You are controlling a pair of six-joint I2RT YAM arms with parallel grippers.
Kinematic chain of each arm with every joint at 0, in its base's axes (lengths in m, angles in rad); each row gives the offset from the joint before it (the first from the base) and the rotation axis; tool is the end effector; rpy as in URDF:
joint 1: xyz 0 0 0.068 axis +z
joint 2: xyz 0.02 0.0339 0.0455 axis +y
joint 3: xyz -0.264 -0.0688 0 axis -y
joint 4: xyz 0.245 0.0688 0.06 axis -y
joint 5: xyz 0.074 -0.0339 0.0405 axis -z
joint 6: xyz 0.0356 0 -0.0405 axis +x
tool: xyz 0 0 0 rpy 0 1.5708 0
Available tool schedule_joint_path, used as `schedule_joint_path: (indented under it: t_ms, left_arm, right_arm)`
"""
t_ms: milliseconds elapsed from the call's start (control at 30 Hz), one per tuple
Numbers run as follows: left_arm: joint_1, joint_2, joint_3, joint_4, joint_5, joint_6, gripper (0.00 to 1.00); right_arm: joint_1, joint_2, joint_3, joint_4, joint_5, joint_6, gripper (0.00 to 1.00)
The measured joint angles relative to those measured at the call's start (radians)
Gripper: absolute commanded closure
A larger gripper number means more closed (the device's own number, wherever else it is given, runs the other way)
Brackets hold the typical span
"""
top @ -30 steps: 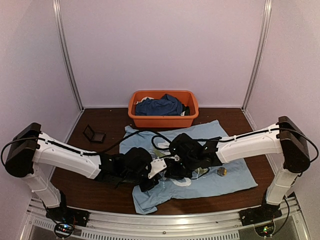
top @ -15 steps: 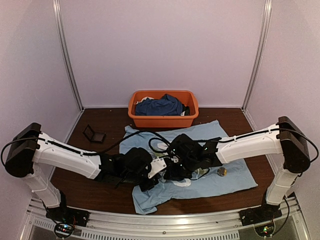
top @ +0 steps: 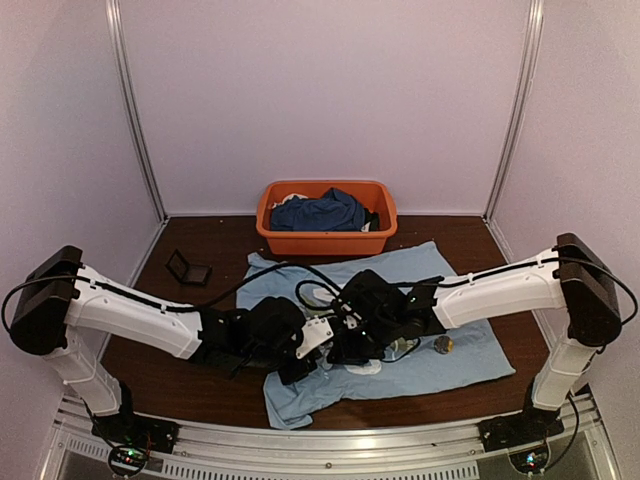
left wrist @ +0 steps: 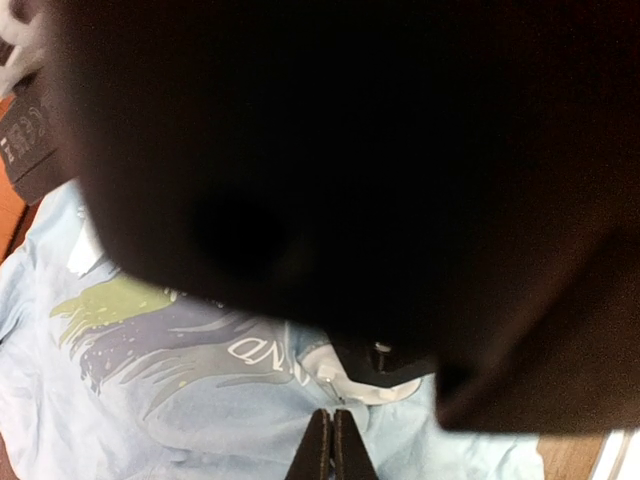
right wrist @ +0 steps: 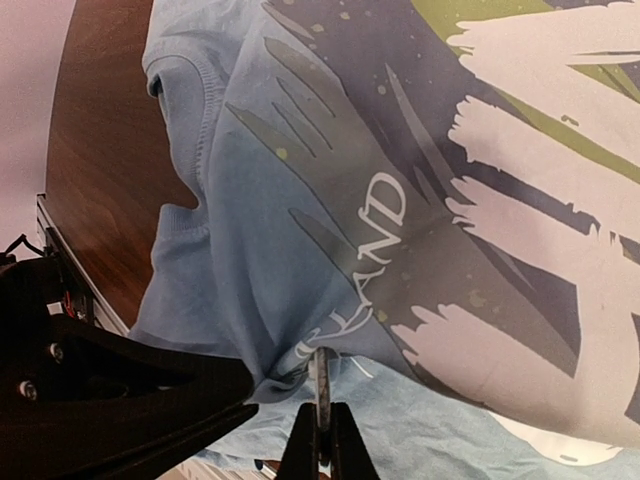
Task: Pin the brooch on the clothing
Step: Pin the brooch onto the flattened clothing.
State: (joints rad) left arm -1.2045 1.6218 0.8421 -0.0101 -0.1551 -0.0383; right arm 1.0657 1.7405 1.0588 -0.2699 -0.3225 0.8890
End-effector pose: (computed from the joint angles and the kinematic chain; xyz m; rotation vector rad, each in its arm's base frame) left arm 0.1222 -0.3031 0.1700 1.2510 2.0353 -0.4214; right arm 0.1620 0.3163 0.1782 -0.4031 2.8536 1.0250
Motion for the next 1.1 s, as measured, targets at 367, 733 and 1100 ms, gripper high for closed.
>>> schedule_joint_path:
  t_ms: [367, 733, 1100]
  left_arm:
    - [-0.002, 0.000, 0.000, -0.013, -0.005, -0.003, 0.90]
    - [-0.002, -0.003, 0.000, -0.024, -0.024, -0.019, 0.50]
    - [-0.002, -0.001, 0.000, -0.076, -0.032, -0.027, 0.96]
  right_arm:
    - [-0.019, -0.016, -0.055, 0.031, -0.042, -0.007, 1.00]
    - [-0.038, -0.023, -0.076, 0.049, -0.076, -0.007, 1.00]
    - [-0.043, -0.023, -0.076, 0.053, -0.089, -0.007, 1.00]
